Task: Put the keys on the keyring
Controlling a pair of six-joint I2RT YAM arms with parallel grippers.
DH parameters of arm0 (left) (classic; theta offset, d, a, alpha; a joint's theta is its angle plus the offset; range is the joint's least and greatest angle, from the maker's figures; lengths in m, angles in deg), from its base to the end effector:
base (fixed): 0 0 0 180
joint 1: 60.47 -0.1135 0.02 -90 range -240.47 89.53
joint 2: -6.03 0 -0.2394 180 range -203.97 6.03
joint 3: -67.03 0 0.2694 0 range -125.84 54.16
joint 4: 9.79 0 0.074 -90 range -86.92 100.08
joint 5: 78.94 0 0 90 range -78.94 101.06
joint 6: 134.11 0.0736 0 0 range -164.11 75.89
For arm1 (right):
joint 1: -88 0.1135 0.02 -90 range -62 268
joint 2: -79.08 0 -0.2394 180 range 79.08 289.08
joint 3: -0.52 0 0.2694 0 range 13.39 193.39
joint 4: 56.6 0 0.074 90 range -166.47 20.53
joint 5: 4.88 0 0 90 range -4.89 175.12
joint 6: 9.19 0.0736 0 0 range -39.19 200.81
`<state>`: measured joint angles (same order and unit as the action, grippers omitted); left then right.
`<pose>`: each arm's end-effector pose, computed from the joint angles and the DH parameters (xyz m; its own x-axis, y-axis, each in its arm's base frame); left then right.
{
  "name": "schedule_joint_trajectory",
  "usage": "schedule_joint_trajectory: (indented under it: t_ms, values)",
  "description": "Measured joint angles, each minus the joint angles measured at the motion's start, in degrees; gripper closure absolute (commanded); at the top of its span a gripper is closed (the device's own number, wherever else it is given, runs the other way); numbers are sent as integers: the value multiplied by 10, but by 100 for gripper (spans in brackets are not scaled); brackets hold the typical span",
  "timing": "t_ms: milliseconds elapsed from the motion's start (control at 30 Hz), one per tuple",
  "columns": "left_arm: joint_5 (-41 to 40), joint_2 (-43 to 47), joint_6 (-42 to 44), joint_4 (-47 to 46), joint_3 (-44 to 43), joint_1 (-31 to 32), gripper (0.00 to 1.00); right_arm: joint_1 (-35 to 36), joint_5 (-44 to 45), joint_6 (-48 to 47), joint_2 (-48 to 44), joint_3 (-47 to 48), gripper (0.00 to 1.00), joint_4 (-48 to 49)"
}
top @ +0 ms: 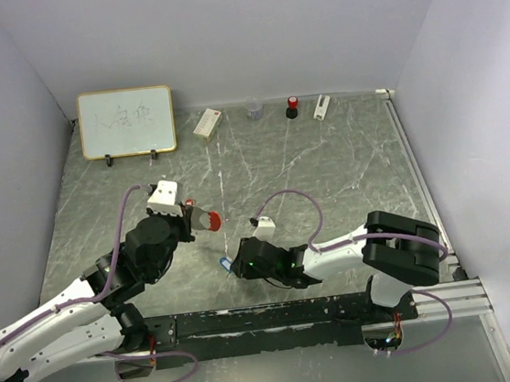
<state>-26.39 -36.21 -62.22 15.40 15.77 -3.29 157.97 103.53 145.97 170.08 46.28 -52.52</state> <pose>0.1655 -0.1741 0.2798 -0.2525 -0.0639 -0.9655 0.2863 0.9482 -0.1376 0.1322 0.2947 0.0669 -0.8298 0.2379 -0.5049 -0.1357 0.7915 0.5959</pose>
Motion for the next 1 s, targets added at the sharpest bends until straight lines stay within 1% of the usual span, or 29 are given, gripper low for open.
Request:
schedule_joint_trajectory:
  t_ms: [333, 533, 600, 700, 867, 1000]
  values:
    - [0, 0, -2, 0, 0, 0, 93, -1, 3, 4, 7, 0, 84, 8]
    - [0, 0, -3, 0, 1, 0, 93, -2, 5, 6, 10, 0, 93, 8]
    - [0, 0, -3, 0, 2, 0, 93, -2, 7, 6, 11, -1, 99, 8]
    - [0, 0, -3, 0, 5, 0, 93, -2, 13, -2, 11, -3, 100, 13]
    - [0, -1, -3, 0, 7, 0, 93, -1, 35, -72, 5, -14, 100, 39]
    - [3, -5, -3, -1, 7, 0, 93, -1, 58, -152, -48, -48, 100, 66]
